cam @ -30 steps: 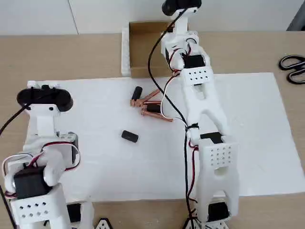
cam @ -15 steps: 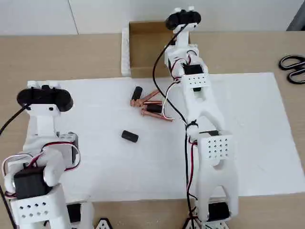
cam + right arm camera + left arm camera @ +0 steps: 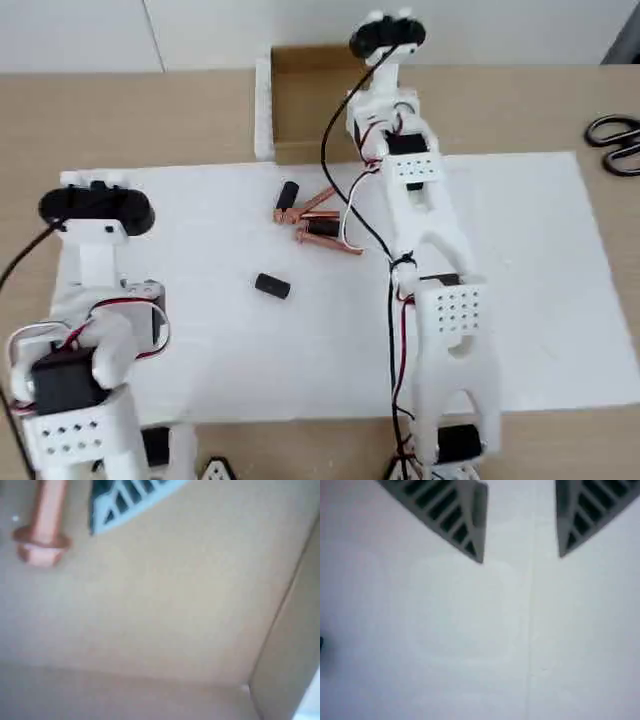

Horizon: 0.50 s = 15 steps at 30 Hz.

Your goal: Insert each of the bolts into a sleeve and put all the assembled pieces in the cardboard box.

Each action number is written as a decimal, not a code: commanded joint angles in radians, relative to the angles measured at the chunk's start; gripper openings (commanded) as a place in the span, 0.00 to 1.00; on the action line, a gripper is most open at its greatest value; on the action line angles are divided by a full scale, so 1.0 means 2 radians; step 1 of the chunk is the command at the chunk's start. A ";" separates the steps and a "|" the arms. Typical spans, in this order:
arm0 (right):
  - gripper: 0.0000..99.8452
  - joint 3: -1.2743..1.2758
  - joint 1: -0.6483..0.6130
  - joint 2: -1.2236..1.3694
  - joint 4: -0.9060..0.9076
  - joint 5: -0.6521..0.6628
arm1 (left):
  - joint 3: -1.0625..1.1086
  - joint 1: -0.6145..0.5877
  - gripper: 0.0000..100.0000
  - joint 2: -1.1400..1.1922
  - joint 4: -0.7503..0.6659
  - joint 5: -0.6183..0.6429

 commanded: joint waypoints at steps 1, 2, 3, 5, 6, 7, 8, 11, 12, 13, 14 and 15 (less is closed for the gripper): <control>0.13 -0.028 0.004 -0.038 0.028 0.005 | -0.002 0.005 0.09 -0.005 -0.015 0.002; 0.13 -0.028 0.004 -0.056 0.057 0.004 | -0.003 0.005 0.09 -0.005 -0.015 0.002; 0.13 -0.028 0.004 -0.079 0.088 0.004 | -0.003 0.005 0.09 -0.004 -0.015 0.002; 0.13 -0.028 0.003 -0.121 0.144 0.003 | -0.003 0.005 0.09 -0.003 -0.015 0.002; 0.13 -0.028 0.003 -0.141 0.169 0.003 | -0.003 0.005 0.09 -0.003 -0.015 0.002; 0.13 -0.028 0.003 -0.158 0.191 0.003 | -0.003 0.005 0.09 -0.003 -0.015 0.002; 0.13 -0.028 0.003 -0.176 0.211 0.003 | -0.003 0.005 0.09 -0.004 -0.015 0.002; 0.13 -0.028 0.003 -0.221 0.258 0.003 | -0.001 0.005 0.09 -0.005 -0.015 0.002; 0.13 -0.028 0.004 -0.235 0.273 0.003 | 0.000 0.005 0.09 -0.003 -0.015 0.002; 0.13 -0.028 0.004 -0.249 0.290 0.003 | 0.000 0.005 0.09 -0.003 -0.015 0.002; 0.13 -0.028 0.004 -0.263 0.306 0.004 | 0.000 0.005 0.09 -0.003 -0.015 0.002; 0.13 -0.028 0.004 -0.277 0.325 0.005 | 0.000 0.005 0.09 -0.003 -0.015 0.002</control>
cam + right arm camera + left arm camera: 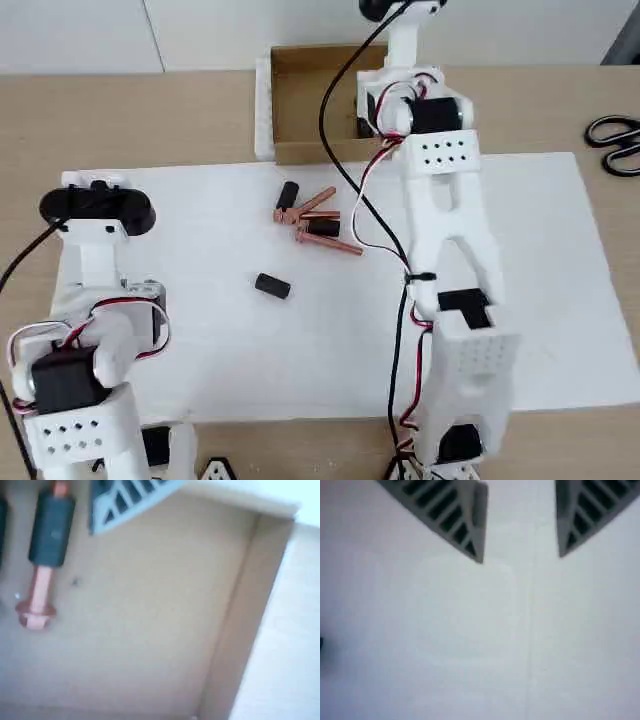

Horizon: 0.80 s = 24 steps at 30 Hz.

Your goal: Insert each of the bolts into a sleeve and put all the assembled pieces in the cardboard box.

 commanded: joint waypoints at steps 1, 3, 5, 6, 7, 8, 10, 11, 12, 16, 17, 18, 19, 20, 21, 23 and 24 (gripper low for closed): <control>0.13 -0.028 0.003 -0.082 0.060 0.005 | -0.001 0.004 0.09 -0.003 -0.015 0.002; 0.13 -0.028 0.001 -0.109 0.102 0.006 | -0.001 0.002 0.09 -0.003 -0.015 0.002; 0.13 -0.028 0.001 -0.131 0.144 0.006 | -0.001 0.002 0.09 -0.005 -0.015 0.002; 0.13 -0.028 0.001 -0.140 0.165 0.007 | -0.001 0.002 0.09 -0.005 -0.015 0.002; 0.13 -0.028 0.002 -0.146 0.186 0.007 | -0.001 0.002 0.09 -0.005 -0.015 0.002; 0.13 -0.028 0.002 -0.150 0.208 0.009 | -0.001 0.002 0.09 -0.005 -0.015 0.002; 0.13 -0.028 0.000 -0.150 0.260 0.035 | -0.001 0.002 0.09 -0.005 -0.015 0.002; 0.13 -0.028 -0.003 -0.150 0.290 0.051 | -0.001 0.002 0.09 -0.005 -0.015 0.002; 0.13 -0.028 -0.007 -0.150 0.320 0.068 | -0.001 0.002 0.09 -0.005 -0.015 0.002; 0.13 0.010 -0.013 -0.155 0.346 0.108 | -0.001 0.001 0.09 -0.005 -0.015 0.002; 0.13 0.011 -0.014 -0.155 0.346 0.106 | -0.001 0.001 0.09 -0.005 -0.015 0.002; 0.13 0.011 -0.015 -0.155 0.346 0.100 | -0.001 0.001 0.09 -0.005 -0.015 0.002; 0.13 0.012 -0.018 -0.155 0.346 0.091 | -0.001 0.001 0.09 -0.005 -0.015 0.002; 0.13 0.015 -0.022 -0.154 0.346 0.082 | -0.001 0.001 0.09 -0.005 -0.015 0.002; 0.13 0.021 -0.023 -0.152 0.346 0.075 | -0.001 0.001 0.09 -0.005 -0.015 0.002; 0.13 0.036 -0.023 -0.150 0.343 0.070 | -0.001 0.001 0.09 -0.005 -0.015 0.002; 0.13 0.043 -0.023 -0.149 0.341 0.070 | -0.001 0.001 0.09 -0.006 -0.015 0.002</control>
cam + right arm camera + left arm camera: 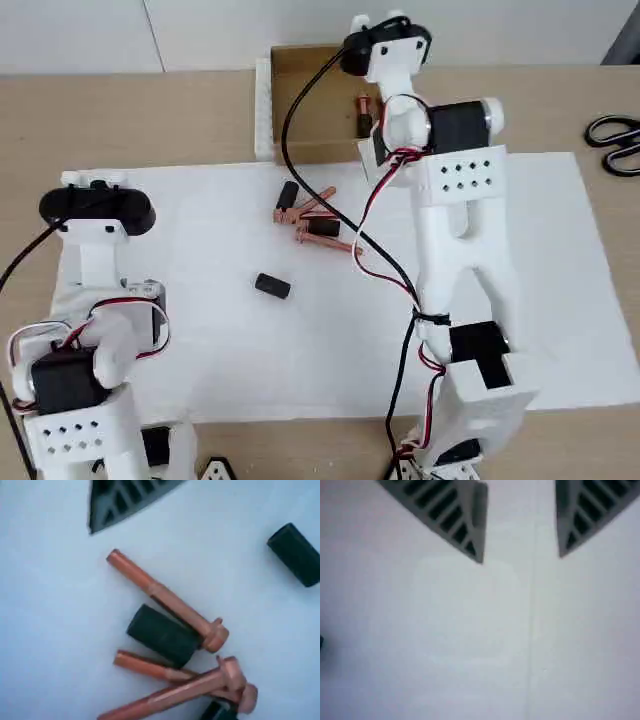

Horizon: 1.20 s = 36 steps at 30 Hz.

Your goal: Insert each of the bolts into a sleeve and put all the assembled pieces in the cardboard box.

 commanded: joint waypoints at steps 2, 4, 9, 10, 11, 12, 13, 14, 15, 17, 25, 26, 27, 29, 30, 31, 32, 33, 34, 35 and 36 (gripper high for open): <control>0.13 0.022 -0.001 -0.021 0.001 -0.008 | -0.001 0.001 0.09 -0.006 -0.013 0.001; 0.13 0.035 -0.002 -0.011 0.001 -0.006 | -0.001 0.001 0.09 -0.006 -0.013 0.001; 0.21 0.086 -0.038 0.033 0.007 0.107 | -0.001 0.001 0.09 -0.006 -0.013 0.001; 0.21 0.101 -0.051 0.040 0.007 0.139 | -0.001 0.001 0.09 -0.006 -0.013 0.001; 0.21 0.114 -0.063 0.047 0.004 0.165 | -0.001 0.001 0.09 -0.006 -0.013 0.001; 0.21 0.120 -0.073 0.055 0.003 0.180 | -0.001 0.001 0.09 -0.006 -0.013 0.001; 0.21 0.121 -0.082 0.062 0.000 0.187 | -0.001 0.001 0.09 -0.006 -0.013 0.001; 0.21 0.121 -0.088 0.069 -0.010 0.189 | -0.001 0.000 0.09 -0.006 -0.013 0.001; 0.21 0.121 -0.092 0.075 -0.023 0.189 | -0.001 0.000 0.09 -0.006 -0.013 0.000; 0.21 0.120 -0.097 0.082 -0.045 0.190 | -0.001 -0.008 0.09 -0.006 -0.013 0.000; 0.21 0.120 -0.110 0.122 -0.109 0.191 | -0.001 -0.049 0.09 -0.006 -0.012 0.000; 0.21 0.120 -0.113 0.131 -0.114 0.191 | -0.001 -0.049 0.09 -0.006 -0.012 0.000; 0.21 0.120 -0.119 0.139 -0.120 0.191 | -0.001 -0.049 0.09 -0.006 -0.012 0.000; 0.21 0.120 -0.129 0.155 -0.132 0.191 | -0.001 -0.049 0.09 -0.006 -0.012 0.000; 0.21 0.120 -0.134 0.162 -0.138 0.191 | -0.001 -0.049 0.09 -0.006 -0.012 0.000; 0.21 0.120 -0.138 0.168 -0.143 0.191 | -0.001 -0.049 0.09 -0.006 -0.012 0.000; 0.21 0.120 -0.142 0.172 -0.148 0.191 | -0.001 -0.049 0.09 -0.006 -0.012 0.000; 0.21 0.120 -0.145 0.177 -0.153 0.192 | -0.001 -0.049 0.09 -0.006 -0.012 0.000; 0.21 0.120 -0.147 0.180 -0.157 0.192 | -0.001 -0.050 0.09 -0.006 -0.012 0.000; 0.21 0.120 -0.148 0.183 -0.162 0.192 | -0.001 -0.050 0.09 -0.006 -0.012 0.000; 0.21 0.120 -0.148 0.185 -0.167 0.192 | -0.001 -0.050 0.09 -0.006 -0.012 0.000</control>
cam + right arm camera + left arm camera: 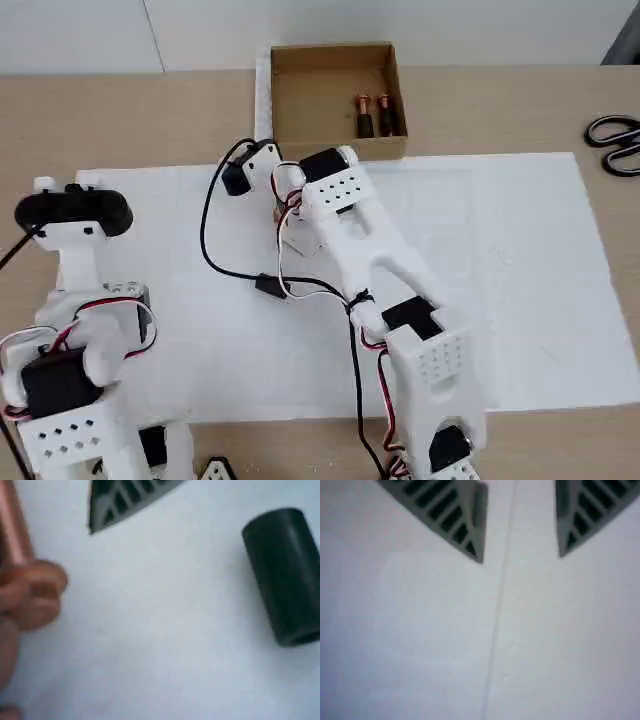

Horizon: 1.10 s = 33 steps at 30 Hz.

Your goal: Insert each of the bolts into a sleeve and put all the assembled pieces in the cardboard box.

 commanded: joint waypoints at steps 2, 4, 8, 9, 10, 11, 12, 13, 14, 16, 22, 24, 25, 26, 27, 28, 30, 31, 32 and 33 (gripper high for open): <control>0.21 -0.002 -0.007 0.010 -0.023 0.005 | -0.001 -0.004 0.09 -0.006 -0.012 0.000; 0.21 -0.002 -0.007 0.016 -0.025 0.005 | -0.001 -0.004 0.09 -0.006 -0.012 0.000; 0.21 -0.002 -0.007 0.026 -0.022 0.005 | 0.000 -0.004 0.09 -0.006 -0.012 0.000; 0.21 -0.002 -0.006 0.027 -0.020 0.005 | 0.000 -0.004 0.09 -0.006 -0.012 0.000; 0.21 -0.002 -0.006 0.026 -0.020 0.005 | 0.000 -0.004 0.09 -0.006 -0.012 0.000; 0.21 -0.002 -0.005 0.025 -0.015 0.005 | 0.000 -0.004 0.09 -0.006 -0.012 0.000; 0.21 -0.006 -0.005 0.024 -0.011 0.005 | 0.000 -0.004 0.09 -0.006 -0.012 0.000; 0.21 -0.013 -0.005 0.023 -0.005 0.005 | 0.000 -0.004 0.09 -0.006 -0.013 0.000; 0.21 -0.020 -0.005 0.019 0.003 0.005 | 0.000 -0.004 0.09 -0.006 -0.013 0.000; 0.21 -0.031 -0.004 0.010 0.013 0.005 | 0.000 -0.004 0.09 -0.006 -0.013 0.000; 0.21 -0.032 0.012 -0.023 0.016 0.005 | 0.000 -0.004 0.09 -0.006 -0.013 0.000; 0.21 -0.032 0.016 -0.033 0.023 0.005 | 0.000 -0.004 0.09 -0.006 -0.013 0.000; 0.21 -0.032 0.016 -0.039 0.023 0.005 | 0.000 -0.004 0.09 -0.006 -0.013 0.000; 0.21 -0.032 0.016 -0.043 0.028 0.005 | 0.000 -0.004 0.09 -0.006 -0.013 0.000; 0.21 -0.032 0.016 -0.048 0.032 0.005 | 0.000 -0.004 0.09 -0.006 -0.013 0.000; 0.21 -0.032 0.016 -0.051 0.033 0.005 | 0.000 -0.004 0.09 -0.006 -0.013 0.000; 0.21 -0.032 0.016 -0.059 0.038 0.005 | 0.000 -0.004 0.09 -0.006 -0.013 0.000; 0.21 -0.032 0.015 -0.064 0.043 0.004 | 0.000 -0.004 0.09 -0.006 -0.013 0.000; 0.21 -0.032 0.013 -0.069 0.049 0.002 | 0.000 -0.004 0.09 -0.006 -0.013 0.000; 0.21 -0.032 0.009 -0.076 0.056 0.001 | 0.000 -0.004 0.09 -0.006 -0.013 0.000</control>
